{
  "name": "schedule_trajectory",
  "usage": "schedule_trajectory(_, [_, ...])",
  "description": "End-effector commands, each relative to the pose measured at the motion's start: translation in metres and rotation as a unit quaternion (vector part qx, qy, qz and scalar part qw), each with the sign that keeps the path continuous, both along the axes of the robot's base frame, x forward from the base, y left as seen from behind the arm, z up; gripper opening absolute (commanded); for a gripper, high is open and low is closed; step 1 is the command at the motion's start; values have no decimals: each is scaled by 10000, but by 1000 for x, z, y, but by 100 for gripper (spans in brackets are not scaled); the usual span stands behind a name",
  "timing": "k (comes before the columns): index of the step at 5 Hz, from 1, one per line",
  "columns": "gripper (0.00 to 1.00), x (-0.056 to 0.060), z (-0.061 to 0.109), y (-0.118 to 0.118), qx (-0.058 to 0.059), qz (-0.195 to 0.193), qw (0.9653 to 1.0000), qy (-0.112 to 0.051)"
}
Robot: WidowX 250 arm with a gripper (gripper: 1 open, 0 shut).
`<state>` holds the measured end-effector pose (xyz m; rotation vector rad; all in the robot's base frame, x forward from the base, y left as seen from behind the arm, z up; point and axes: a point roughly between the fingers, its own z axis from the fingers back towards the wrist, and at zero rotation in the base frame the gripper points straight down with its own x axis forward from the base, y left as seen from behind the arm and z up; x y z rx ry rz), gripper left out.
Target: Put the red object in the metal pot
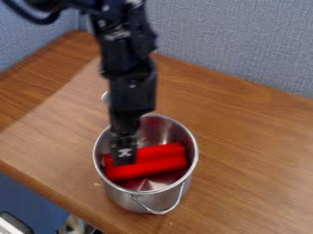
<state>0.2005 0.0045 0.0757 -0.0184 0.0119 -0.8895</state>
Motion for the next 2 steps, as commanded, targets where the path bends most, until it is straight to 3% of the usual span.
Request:
schedule_trajectory(1, [100, -3, -2, 9, 64, -201, 9997, -96])
schedule_trajectory(2, [100, -3, -10, 16, 141, -190, 9996, -181])
